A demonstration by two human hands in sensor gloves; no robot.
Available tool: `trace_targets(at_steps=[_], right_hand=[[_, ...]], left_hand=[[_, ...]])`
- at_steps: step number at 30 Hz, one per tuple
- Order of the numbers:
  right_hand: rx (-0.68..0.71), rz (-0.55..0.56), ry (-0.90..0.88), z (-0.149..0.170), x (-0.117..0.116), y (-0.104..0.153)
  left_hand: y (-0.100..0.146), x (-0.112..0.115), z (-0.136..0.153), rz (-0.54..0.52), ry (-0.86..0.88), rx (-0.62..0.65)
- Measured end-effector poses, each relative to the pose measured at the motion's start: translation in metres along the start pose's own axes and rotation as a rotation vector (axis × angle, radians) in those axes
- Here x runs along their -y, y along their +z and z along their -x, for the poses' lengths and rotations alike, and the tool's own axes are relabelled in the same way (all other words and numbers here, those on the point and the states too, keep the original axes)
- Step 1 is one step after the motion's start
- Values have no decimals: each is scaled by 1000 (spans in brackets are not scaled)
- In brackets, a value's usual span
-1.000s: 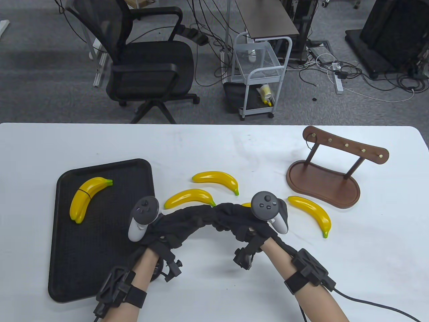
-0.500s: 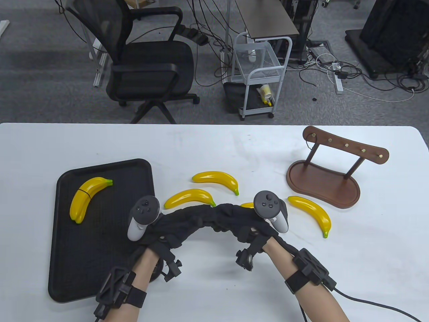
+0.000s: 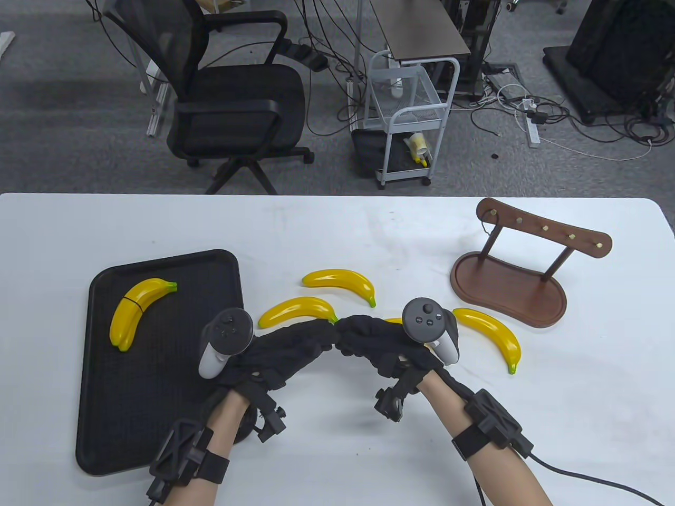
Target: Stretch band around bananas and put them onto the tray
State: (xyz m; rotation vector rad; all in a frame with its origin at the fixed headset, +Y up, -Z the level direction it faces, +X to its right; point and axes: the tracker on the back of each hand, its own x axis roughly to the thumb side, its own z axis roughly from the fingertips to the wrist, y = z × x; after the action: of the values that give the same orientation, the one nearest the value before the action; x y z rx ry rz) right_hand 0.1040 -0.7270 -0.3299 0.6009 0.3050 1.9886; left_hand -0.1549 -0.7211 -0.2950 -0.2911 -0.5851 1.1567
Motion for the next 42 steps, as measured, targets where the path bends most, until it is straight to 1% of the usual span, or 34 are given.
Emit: trace_targets(at_steps=[4, 13, 15, 21, 26, 29, 33, 37, 42], right_hand=[[1, 19, 52, -1, 10, 2], [2, 89, 317, -7, 43, 13], [-4, 99, 339, -6, 49, 16], [-38, 147, 402, 7, 66, 20], [-102, 189, 509, 29, 75, 22], [-140, 205, 539, 43, 77, 21], [-188, 217, 647, 59, 76, 22], [-227, 185, 774, 74, 68, 21], [-263, 133, 870, 87, 59, 20]], left_hand=[[3, -4, -2, -21, -36, -5], [10, -16, -4, -88, -188, -37], [10, -18, -3, -100, -217, -49], [13, -23, 6, -134, -258, -87], [14, -23, 11, -147, -347, -121], [13, -21, 14, -144, -381, -134], [13, -19, 16, -143, -418, -144], [12, -18, 17, -139, -413, -147], [12, -18, 17, -136, -423, -147]])
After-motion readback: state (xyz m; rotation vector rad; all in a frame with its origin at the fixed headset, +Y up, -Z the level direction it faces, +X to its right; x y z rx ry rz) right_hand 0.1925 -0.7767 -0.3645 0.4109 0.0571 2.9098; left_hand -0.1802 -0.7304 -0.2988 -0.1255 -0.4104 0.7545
